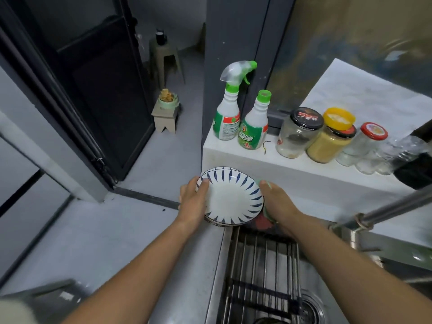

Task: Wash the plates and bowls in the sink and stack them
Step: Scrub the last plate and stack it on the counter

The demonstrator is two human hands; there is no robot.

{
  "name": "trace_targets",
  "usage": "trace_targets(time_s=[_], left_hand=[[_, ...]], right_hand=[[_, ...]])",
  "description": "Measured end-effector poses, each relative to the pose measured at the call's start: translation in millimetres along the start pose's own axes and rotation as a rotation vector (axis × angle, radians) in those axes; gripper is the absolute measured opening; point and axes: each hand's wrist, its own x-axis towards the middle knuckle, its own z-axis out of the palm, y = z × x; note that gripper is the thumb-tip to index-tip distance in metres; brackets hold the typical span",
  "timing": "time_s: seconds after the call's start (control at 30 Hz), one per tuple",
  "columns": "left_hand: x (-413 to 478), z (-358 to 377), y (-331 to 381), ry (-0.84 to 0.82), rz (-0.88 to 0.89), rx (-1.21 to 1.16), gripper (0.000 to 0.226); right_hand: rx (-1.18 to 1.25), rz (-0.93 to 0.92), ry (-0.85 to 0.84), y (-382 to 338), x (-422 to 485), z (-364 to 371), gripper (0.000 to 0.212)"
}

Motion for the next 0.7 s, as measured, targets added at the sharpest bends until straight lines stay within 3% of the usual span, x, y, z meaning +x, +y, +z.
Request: trace_targets(time_s=[0.1,0.23,0.43,0.6,0.7], left_hand=[[16,1,-8,0.062,0.018,0.136,0.043],[29,4,-16,0.062,0.043,0.211,0.045],[41,10,-30,0.080,0.008,0.123,0.042],[46,14,-32,0.089,-0.032,0.067,0.063],[49,14,-36,0.086,-0.030,0.081,0.053]], right_hand=[[0.074,0.065,0.009,-3,13,10,0.046],[0.025,0.101,0.022,-5,31,12,0.033],[-0.025,0.087,0.029,-2,38,15,0.041],[0.004,0.074,0.022,0,40,14,0.041],[0.001,0.085,0.010,0,42,13,0.039]])
